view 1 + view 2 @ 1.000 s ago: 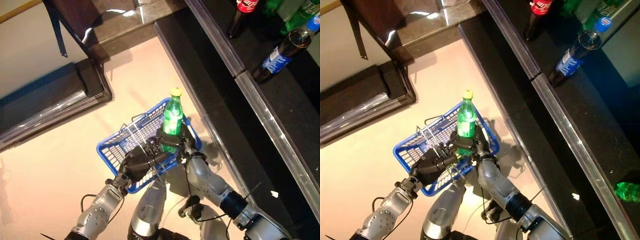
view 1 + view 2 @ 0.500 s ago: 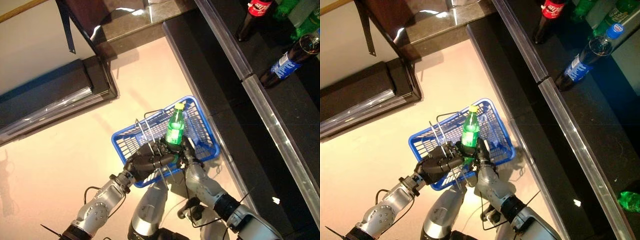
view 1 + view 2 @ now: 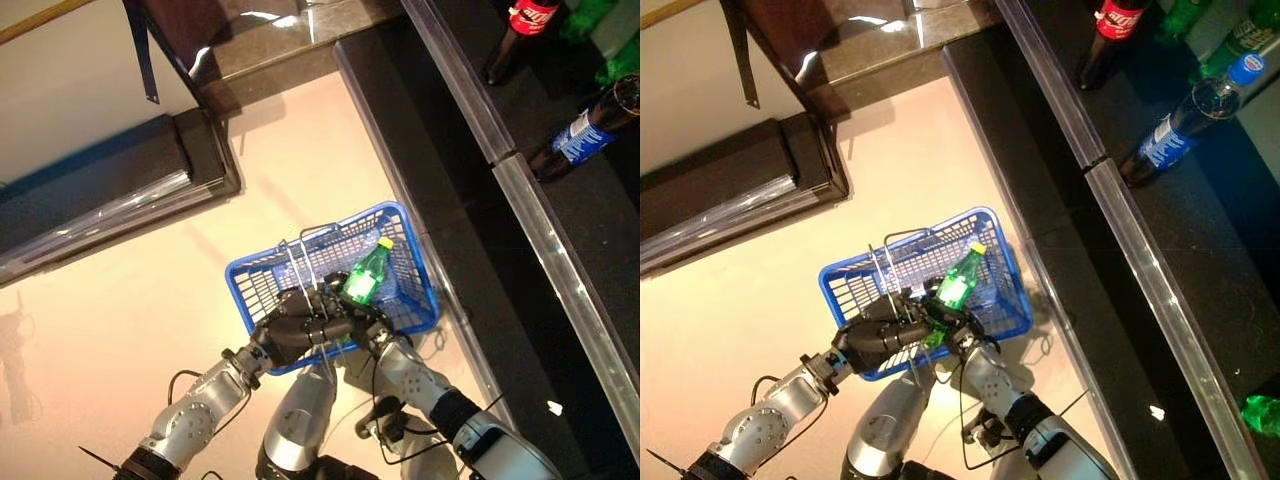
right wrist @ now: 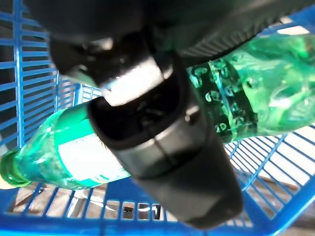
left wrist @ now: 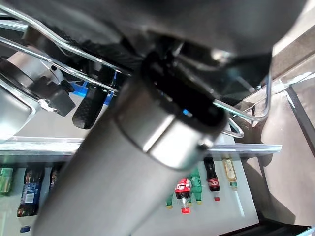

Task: Pick up the drink and place into the basket.

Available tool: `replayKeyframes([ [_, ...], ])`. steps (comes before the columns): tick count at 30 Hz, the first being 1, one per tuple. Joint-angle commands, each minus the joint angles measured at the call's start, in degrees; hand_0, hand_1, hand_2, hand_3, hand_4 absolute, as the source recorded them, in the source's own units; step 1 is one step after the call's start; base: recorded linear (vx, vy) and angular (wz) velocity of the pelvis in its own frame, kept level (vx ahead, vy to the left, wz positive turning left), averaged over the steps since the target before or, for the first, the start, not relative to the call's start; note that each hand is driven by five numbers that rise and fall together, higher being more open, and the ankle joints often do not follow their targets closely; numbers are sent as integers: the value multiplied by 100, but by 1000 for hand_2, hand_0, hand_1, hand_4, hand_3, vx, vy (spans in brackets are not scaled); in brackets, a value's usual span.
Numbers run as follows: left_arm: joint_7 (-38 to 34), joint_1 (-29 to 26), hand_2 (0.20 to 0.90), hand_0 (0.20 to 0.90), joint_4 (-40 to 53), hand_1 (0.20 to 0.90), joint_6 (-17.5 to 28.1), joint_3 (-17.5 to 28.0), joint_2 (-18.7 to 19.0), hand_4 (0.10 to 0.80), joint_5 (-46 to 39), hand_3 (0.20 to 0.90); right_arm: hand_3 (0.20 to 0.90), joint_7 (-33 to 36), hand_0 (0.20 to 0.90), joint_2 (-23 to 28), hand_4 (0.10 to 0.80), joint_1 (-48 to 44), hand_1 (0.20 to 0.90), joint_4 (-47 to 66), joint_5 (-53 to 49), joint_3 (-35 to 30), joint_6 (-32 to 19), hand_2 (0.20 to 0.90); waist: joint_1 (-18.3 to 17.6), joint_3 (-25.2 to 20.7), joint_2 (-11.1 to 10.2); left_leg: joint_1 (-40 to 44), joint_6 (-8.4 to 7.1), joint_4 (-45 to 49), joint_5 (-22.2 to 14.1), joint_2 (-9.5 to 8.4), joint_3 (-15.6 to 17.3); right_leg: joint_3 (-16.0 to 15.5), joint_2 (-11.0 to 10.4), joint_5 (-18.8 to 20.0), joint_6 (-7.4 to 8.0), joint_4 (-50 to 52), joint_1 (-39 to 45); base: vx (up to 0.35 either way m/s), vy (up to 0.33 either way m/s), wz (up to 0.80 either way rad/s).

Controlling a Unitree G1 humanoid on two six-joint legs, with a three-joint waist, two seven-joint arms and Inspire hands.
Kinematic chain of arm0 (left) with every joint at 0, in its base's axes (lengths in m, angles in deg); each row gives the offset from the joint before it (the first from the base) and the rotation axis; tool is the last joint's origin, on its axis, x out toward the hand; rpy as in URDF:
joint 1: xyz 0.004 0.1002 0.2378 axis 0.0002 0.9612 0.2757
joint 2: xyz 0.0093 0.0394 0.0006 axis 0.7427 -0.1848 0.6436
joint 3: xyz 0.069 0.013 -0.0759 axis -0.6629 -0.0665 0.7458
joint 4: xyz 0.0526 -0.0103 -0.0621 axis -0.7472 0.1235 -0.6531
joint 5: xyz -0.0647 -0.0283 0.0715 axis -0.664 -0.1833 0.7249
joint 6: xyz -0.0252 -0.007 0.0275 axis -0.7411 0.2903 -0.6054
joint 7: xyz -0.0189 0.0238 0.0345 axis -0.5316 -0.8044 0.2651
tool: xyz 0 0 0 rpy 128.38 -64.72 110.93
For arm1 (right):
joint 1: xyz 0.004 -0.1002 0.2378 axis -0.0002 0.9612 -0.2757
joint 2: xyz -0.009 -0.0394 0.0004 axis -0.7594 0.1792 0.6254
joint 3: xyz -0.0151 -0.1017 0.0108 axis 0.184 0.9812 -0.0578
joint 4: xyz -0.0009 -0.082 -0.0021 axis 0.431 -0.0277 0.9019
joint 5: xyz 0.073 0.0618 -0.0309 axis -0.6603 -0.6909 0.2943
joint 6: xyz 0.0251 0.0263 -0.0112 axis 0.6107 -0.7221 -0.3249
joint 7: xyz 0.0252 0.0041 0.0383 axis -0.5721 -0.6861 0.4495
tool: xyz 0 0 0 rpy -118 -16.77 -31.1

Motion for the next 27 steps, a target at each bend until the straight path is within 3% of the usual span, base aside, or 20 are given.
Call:
replayKeyframes([
  [1,1826,-677,300,300,2881,300,401,155,-510,100,-562,200,200,-836,300,-510,100,-600,300,228,-696,-80,254,300,-15,-244,265,307,426,348,-633,-219,1,20,112,1164,-211,-414,-120,12,-9,9],
  [2,1826,-678,300,300,2881,300,401,154,-511,100,-561,200,211,-837,309,-509,111,-602,309,226,-696,-82,256,309,-14,-243,266,307,426,347,-633,-218,1,20,113,1164,-211,-415,-120,4,-3,5],
  [3,1835,-687,300,300,2881,300,398,142,-492,100,-546,200,296,-850,382,-494,196,-625,382,200,-674,-106,315,382,-15,-241,267,302,429,353,-634,-217,8,20,103,1169,-205,-406,-129,0,0,0],
  [4,1800,-723,300,300,2897,300,336,111,-445,100,-570,200,307,-789,392,-433,207,-712,392,119,-610,-162,445,392,-11,-236,268,289,436,363,-634,-217,16,16,81,1178,-195,-387,-148,0,0,0],
  [5,1747,-759,300,300,2932,300,285,102,-411,100,-609,200,200,-796,300,-385,100,-801,300,46,-647,-216,493,300,3,-228,265,278,441,370,-631,-221,10,8,66,1182,-191,-366,-161,0,0,0],
  [6,1705,-788,300,300,2960,300,244,98,-381,100,-632,200,200,-786,300,-339,100,-879,300,-17,-695,-263,522,300,15,-224,263,270,446,376,-629,-227,3,0,55,1183,-187,-345,-171,50,-48,0],
  [8,1668,-826,300,300,2977,300,147,107,-299,100,-685,200,299,-833,385,-188,199,-1126,385,-281,-854,-439,588,385,58,-235,249,274,453,381,-631,-233,-24,-19,47,1185,-183,-328,-162,50,-40,0],
  [9,1664,-829,300,300,2990,300,113,115,-275,100,-707,200,480,-815,540,-154,380,-1202,540,-367,-870,-499,578,540,74,-238,246,274,457,383,-633,-235,-28,-25,45,1183,-183,-326,-158,32,-15,3],
  [10,1654,-844,300,300,3005,300,67,146,-228,100,-763,200,730,-819,754,-80,630,-1323,754,-525,-904,-613,605,754,93,-243,245,269,462,394,-641,-241,-32,-28,40,1184,-181,-310,-166,42,-11,3],
  [11,1638,-874,300,300,2998,300,36,189,-175,100,-837,200,900,-845,900,14,800,-1444,900,-705,-954,-732,620,900,109,-250,241,268,469,391,-647,-240,-32,-35,34,1187,-175,-301,-174,37,-3,5],
  [27,1606,-748,300,300,2909,300,15,386,-240,100,-817,200,900,-1094,900,128,800,-1458,900,-960,-928,-1071,555,900,100,-180,232,264,541,423,-699,-243,23,10,-33,1206,-112,-188,-274,3,0,1],
])
